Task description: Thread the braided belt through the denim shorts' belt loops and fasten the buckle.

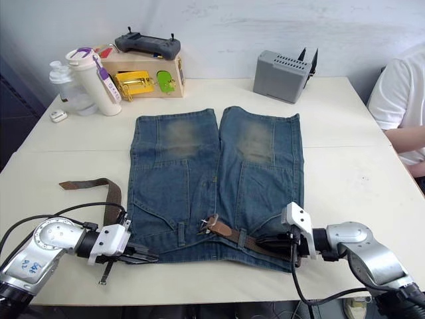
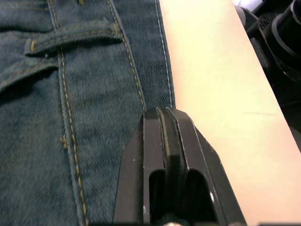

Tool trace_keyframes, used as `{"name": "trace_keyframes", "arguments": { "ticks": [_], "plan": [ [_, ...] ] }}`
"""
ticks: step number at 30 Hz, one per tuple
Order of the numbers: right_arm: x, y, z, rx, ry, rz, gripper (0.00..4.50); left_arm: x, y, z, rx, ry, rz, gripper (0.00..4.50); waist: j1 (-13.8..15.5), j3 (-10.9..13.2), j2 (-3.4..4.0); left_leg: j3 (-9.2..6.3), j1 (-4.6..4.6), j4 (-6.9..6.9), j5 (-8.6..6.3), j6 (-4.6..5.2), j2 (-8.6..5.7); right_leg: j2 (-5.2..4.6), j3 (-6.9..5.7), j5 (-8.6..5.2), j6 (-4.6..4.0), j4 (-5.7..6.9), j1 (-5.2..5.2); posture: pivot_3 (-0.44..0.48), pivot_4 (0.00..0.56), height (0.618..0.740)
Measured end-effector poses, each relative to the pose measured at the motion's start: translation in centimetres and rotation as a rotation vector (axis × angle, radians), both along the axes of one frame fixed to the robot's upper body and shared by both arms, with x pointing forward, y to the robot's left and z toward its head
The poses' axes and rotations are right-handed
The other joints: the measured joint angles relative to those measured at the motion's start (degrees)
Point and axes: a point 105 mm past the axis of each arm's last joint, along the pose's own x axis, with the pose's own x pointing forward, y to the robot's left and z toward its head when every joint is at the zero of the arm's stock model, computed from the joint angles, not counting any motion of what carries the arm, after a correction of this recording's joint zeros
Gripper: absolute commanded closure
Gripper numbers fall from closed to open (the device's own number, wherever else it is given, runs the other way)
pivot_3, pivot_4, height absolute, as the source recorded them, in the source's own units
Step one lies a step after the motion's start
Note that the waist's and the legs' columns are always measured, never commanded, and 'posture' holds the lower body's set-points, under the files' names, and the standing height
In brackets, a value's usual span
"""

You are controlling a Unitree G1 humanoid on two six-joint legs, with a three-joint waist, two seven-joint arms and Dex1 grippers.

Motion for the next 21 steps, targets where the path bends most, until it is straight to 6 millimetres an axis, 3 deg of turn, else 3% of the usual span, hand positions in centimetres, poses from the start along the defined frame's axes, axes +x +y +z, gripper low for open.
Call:
{"name": "trace_keyframes", "arguments": {
  "ticks": [3,7,10,12,17,18,21],
  "plan": [
    [1.7,0.2,2.2,0.092,0.004,-0.028,4.50,1.8,0.2,2.0,-0.128,0.111,0.144,4.48,-0.1,0.2,0.06,-0.07,-0.16,0.12,0.02,-0.02,0.01,0.00,-0.05,0.00,0.00,0.13,-0.16,0.000,0.150,0.735],
    [5.9,0.5,8.5,0.176,-0.149,-0.112,4.50,5.4,-1.4,10.2,-0.397,0.101,0.247,4.48,-0.1,0.5,0.06,-0.30,-0.46,0.23,0.03,-0.05,-0.02,0.00,-0.27,0.01,0.02,0.10,-0.30,0.000,0.150,0.735],
    [8.3,0.3,10.4,0.167,-0.197,-0.196,3.55,7.5,-2.7,13.5,-0.495,0.075,0.318,3.57,-0.1,0.5,0.07,-0.32,-0.90,0.26,0.09,-0.20,-0.02,0.04,-0.34,0.00,0.02,0.05,-0.63,0.000,0.150,0.735],
    [9.7,0.8,10.2,0.125,-0.208,-0.222,2.61,9.2,-3.0,13.6,-0.485,0.069,0.397,2.68,0.0,0.5,0.06,-0.25,-1.28,0.41,0.25,-0.38,-0.03,0.07,-0.30,0.00,0.02,0.15,-1.02,0.000,0.150,0.735],
    [13.3,1.9,9.6,0.022,-0.256,-0.288,0.07,13.7,-3.4,11.4,-0.357,0.050,0.612,0.37,-0.2,0.6,0.05,-0.04,-1.54,0.52,0.37,-0.32,-0.03,0.10,-0.14,0.02,0.06,0.28,-1.36,0.000,0.150,0.735],
    [14.0,2.1,9.6,0.009,-0.270,-0.301,0.00,14.5,-3.4,11.0,-0.332,0.033,0.644,0.06,-0.2,0.6,0.05,-0.04,-1.56,0.59,0.37,-0.32,-0.02,0.10,-0.13,0.02,0.06,0.36,-1.40,0.000,0.150,0.735],
    [15.8,2.2,8.9,-0.047,-0.302,-0.336,0.00,16.7,-3.1,9.7,-0.219,-0.049,0.718,0.06,-0.1,0.6,0.04,-0.01,-1.74,0.75,0.40,-0.36,-0.03,0.09,-0.12,0.02,0.06,0.58,-1.65,0.000,0.150,0.735]
  ]
}}
